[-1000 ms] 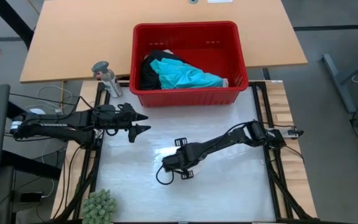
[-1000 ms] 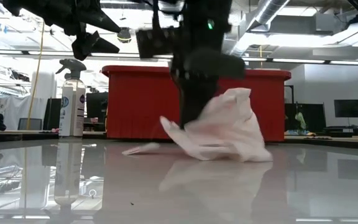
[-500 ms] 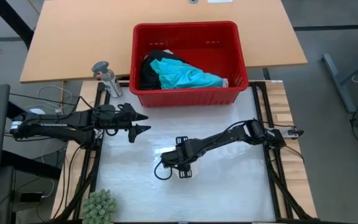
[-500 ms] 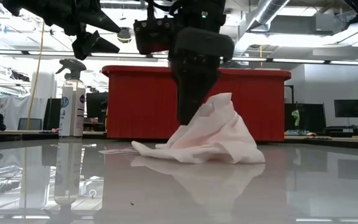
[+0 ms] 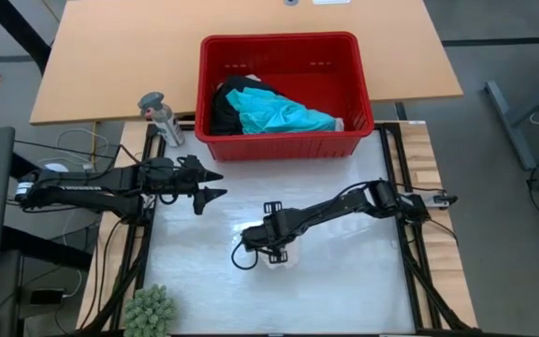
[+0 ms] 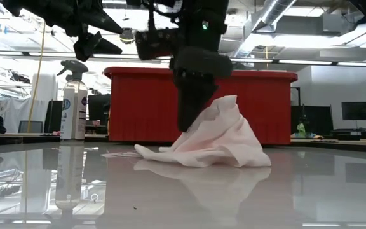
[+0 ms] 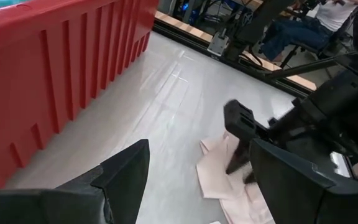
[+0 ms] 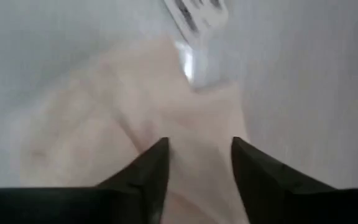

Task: Fold Laundry from Bin
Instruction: Fold the white underwear

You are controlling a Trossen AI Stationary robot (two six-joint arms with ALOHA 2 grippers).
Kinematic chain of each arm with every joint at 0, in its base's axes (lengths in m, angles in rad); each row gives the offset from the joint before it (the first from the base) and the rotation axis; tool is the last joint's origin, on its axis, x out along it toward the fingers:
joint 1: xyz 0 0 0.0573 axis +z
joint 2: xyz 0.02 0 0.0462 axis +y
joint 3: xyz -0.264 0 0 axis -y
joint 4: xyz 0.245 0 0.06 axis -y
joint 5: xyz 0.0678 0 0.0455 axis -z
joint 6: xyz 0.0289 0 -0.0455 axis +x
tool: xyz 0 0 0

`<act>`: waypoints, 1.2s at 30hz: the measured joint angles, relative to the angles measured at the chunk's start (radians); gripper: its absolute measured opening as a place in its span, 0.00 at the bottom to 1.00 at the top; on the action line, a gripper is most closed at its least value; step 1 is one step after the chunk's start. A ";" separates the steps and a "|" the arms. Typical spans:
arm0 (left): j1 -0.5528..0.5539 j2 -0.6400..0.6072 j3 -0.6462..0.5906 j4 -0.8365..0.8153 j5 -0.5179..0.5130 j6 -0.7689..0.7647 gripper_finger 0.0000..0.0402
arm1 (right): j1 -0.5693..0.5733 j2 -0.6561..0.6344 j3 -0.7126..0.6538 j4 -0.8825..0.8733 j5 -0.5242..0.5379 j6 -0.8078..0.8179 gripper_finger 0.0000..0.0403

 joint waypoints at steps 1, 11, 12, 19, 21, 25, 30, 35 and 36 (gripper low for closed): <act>0.000 0.000 0.000 0.000 -0.005 0.000 0.66 | -0.004 0.000 0.000 -0.005 -0.007 0.000 0.36; 0.000 0.000 0.000 0.000 -0.012 0.001 0.66 | -0.017 0.002 0.000 0.034 -0.168 -0.037 0.14; 0.000 0.000 0.000 -0.001 -0.012 0.001 0.66 | -0.017 0.002 0.000 0.036 -0.181 -0.038 0.15; 0.000 0.000 0.000 -0.002 -0.012 0.002 0.66 | -0.017 0.002 0.000 0.063 -0.243 -0.093 0.36; 0.000 0.000 0.000 -0.002 -0.012 0.008 0.66 | -0.019 0.002 0.000 0.067 -0.243 -0.105 0.44; 0.000 0.000 0.000 -0.002 -0.016 0.009 0.66 | -0.020 0.002 0.002 0.066 -0.197 -0.106 0.57; 0.000 0.000 0.000 -0.002 -0.019 0.011 0.66 | -0.030 0.002 -0.004 0.057 -0.160 -0.113 0.59; 0.000 0.000 0.000 -0.002 -0.019 0.011 0.66 | -0.040 0.002 -0.034 0.053 -0.165 -0.113 0.55; 0.000 0.000 0.000 -0.002 -0.019 0.011 0.66 | -0.040 0.002 -0.035 0.053 -0.165 -0.113 0.55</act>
